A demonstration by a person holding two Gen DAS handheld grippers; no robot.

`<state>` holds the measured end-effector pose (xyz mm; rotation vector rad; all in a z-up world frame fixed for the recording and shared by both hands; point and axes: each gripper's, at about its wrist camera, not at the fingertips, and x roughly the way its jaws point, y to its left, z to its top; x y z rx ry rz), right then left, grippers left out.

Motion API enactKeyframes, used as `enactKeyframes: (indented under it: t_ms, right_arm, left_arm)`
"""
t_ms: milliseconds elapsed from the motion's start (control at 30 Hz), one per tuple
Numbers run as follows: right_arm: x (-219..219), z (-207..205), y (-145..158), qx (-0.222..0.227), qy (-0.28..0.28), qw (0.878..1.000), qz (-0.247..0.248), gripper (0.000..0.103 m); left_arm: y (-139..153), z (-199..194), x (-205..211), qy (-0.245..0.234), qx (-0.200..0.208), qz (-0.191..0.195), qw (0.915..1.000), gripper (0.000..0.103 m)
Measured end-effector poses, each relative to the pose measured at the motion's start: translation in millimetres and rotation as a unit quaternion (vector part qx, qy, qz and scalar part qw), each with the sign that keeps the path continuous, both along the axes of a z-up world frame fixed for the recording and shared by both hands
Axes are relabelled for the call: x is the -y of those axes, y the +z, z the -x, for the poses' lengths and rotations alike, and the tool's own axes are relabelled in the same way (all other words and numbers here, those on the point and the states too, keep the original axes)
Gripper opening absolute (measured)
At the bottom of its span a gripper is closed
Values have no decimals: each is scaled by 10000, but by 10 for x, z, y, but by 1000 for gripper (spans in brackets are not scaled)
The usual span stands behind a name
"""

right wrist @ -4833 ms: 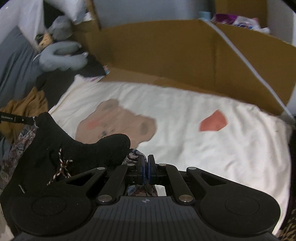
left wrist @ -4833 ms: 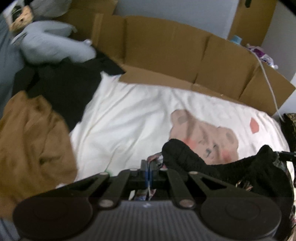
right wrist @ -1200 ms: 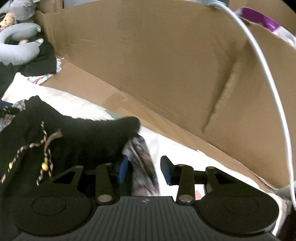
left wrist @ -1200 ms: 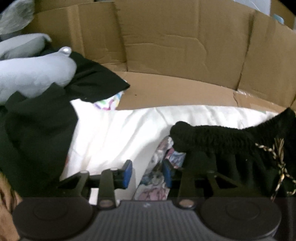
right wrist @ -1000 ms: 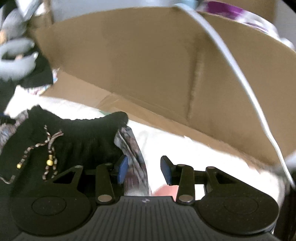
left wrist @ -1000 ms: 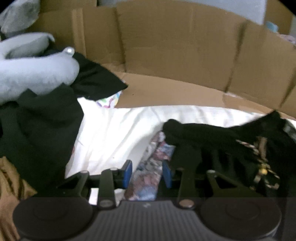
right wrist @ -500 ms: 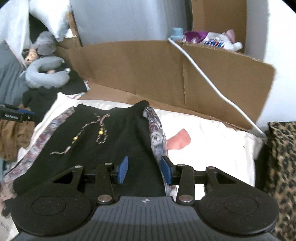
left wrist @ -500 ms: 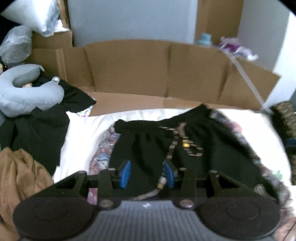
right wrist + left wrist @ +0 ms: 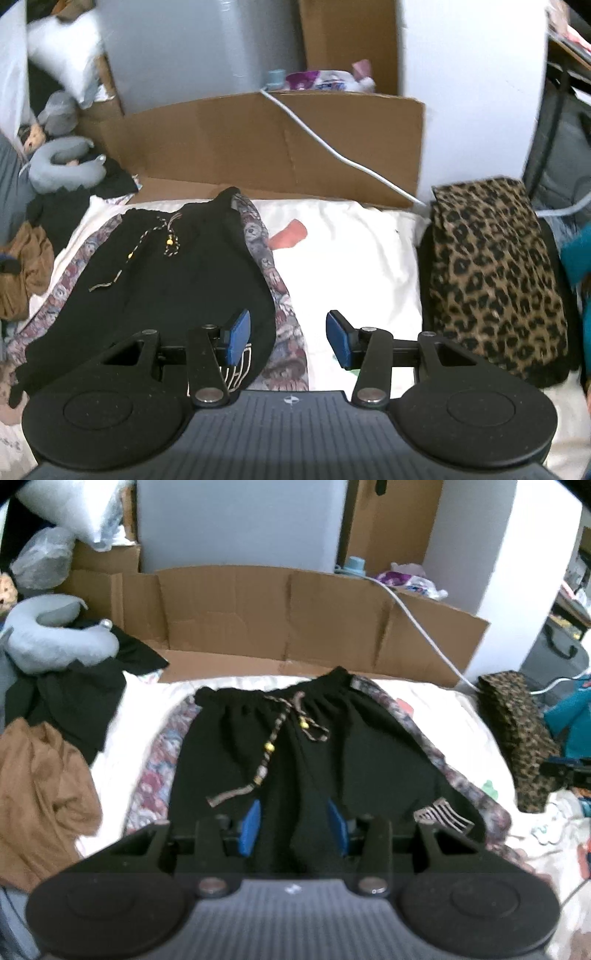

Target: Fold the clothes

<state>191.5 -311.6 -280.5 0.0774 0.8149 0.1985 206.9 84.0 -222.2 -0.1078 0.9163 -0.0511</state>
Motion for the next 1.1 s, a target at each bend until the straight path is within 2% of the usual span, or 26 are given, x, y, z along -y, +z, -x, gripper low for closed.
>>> enactKeyframes:
  t_ms: [167,233,367,600,667,833,900,967,1033,1100]
  right_arm:
    - [86,94,-150,-221,-152,9996,-25,53]
    - [99,113,-236,-343,-172,9992,-66,53]
    - [89,131,-421,-557,-169,9983,-40,53]
    - [-4,140,-562,-711,-26,9975,-13,53]
    - [-10,136,-593,-751,-7,9972,-18,53]
    - [36,136,-725,-928,-92,9956,-56,53]
    - [71,134,-791,-1010,-158,9947,-84,53]
    - [102,135,-881,-1102,-186,9937,-78,53]
    - [128,137,-984,-1211,-219,9924,-80,53]
    - [146,140,-1093,-1325,-247,9908,-102,53]
  left_arm:
    - [-178,279,140,-373,-169,507,9979,44]
    - [-346,351,151,-423,-391,796,9952,44]
    - [-644,465,255,-516,-782,835,9921,42]
    - [-1081,557,425,-692,-1084,816,9883,42]
    - [-1189,553,439,-509,-1060,663,9908,43]
    - [-1293,477,426,-340,-957,648,9927,46]
    - [-1334,447,421,-275,-916,644,9933,53]
    - [-1374,416,415,-209,-874,641,9939,54]
    - [-1415,386,409,-144,-832,637,9944,62]
    - [-1456,355,404,-78,-791,633,9948,64]
